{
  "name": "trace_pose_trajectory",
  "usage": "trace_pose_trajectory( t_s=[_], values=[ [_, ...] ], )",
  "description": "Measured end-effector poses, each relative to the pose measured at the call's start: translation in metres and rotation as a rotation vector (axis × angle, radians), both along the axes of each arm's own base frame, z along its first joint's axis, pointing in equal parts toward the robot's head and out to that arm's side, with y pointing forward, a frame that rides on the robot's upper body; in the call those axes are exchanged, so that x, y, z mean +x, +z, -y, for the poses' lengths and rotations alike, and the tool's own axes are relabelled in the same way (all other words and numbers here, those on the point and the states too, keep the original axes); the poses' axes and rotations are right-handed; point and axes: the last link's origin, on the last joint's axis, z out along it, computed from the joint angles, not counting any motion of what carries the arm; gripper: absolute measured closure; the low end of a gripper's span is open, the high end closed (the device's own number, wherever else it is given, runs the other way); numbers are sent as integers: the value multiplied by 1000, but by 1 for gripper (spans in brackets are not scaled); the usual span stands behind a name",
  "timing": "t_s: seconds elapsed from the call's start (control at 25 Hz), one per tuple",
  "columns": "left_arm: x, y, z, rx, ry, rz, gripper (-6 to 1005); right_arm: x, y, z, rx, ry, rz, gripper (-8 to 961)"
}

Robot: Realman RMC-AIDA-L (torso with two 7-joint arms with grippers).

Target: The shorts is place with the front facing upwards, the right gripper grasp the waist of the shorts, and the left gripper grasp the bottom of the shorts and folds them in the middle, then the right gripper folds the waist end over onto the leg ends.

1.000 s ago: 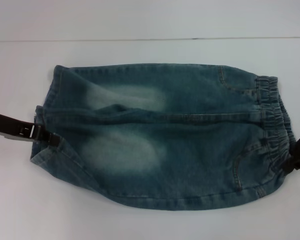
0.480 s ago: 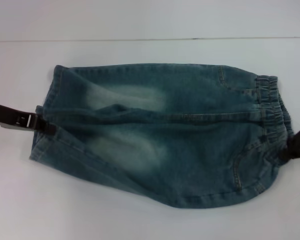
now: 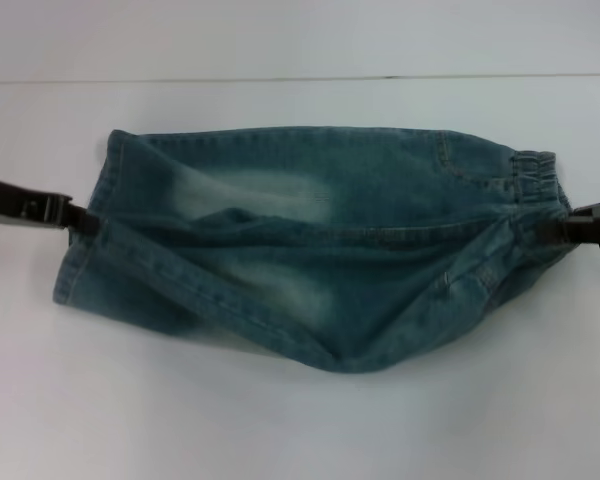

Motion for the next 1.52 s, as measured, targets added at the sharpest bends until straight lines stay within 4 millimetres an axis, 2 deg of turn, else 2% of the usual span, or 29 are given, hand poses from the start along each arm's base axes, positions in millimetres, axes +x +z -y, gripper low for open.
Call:
trace_pose_trajectory(
  t_s=[0.2, 0.52, 0.88, 1.16, 1.52],
  values=[
    [4, 5, -12, 71, -14, 8, 978, 12, -4, 3, 106, -91, -163, 915],
    [8, 8, -30, 199, -35, 15, 978, 29, -11, 0, 222, -204, -270, 915],
    [-5, 6, -41, 330, -12, -28, 979, 40, -17, -11, 340, -294, -295, 916],
    [-8, -2, -46, 392, -21, -56, 978, 36, -23, -27, 400, -305, -269, 915],
    [-5, -11, -54, 447, -76, -108, 976, 29, -33, -49, 433, -275, -143, 897]
  ],
)
